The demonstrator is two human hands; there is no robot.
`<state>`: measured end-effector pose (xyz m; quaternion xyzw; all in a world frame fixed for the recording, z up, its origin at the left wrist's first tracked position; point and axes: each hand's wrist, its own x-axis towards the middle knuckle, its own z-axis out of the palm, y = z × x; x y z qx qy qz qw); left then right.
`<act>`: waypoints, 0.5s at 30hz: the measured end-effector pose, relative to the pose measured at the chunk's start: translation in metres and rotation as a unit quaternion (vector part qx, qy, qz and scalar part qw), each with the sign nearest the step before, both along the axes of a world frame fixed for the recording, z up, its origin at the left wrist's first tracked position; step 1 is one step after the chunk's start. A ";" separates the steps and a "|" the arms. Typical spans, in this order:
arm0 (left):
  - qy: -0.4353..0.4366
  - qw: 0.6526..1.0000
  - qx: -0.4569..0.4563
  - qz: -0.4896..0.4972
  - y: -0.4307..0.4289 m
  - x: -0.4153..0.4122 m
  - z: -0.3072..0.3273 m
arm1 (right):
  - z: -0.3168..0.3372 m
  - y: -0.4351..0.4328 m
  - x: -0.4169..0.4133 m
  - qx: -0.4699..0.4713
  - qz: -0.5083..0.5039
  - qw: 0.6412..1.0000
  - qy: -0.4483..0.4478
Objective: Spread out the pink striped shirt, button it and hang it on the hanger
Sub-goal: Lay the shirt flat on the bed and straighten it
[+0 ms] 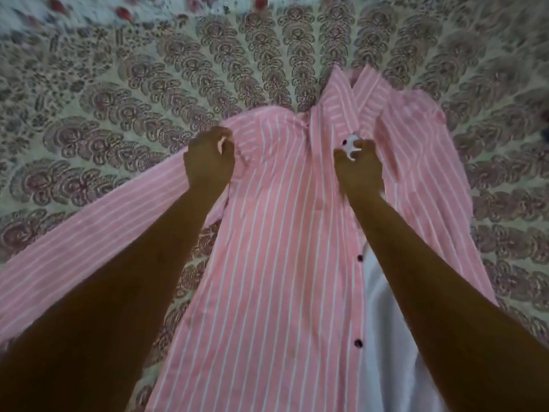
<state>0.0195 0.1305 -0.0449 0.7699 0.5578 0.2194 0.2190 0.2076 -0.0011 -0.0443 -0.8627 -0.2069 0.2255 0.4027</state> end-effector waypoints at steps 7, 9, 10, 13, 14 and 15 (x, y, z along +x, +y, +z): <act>0.035 0.993 -0.034 -0.104 0.068 0.073 -0.017 | -0.027 0.090 0.053 0.070 -0.069 0.978 0.183; 0.055 0.982 -0.035 -0.179 0.075 0.083 -0.021 | -0.030 0.094 0.065 0.044 -0.017 0.989 0.140; 0.094 0.973 -0.017 -0.211 0.077 0.085 -0.024 | -0.033 0.097 0.072 0.044 0.001 0.991 0.124; 0.194 0.949 0.089 -0.232 0.079 0.088 -0.028 | -0.028 0.104 0.085 0.066 0.019 0.992 0.102; 0.169 0.956 0.094 -0.221 0.082 0.088 -0.029 | -0.030 0.108 0.090 0.081 0.025 0.992 0.096; 0.103 0.969 0.080 -0.208 0.084 0.090 -0.023 | -0.026 0.108 0.090 0.089 0.033 0.991 0.096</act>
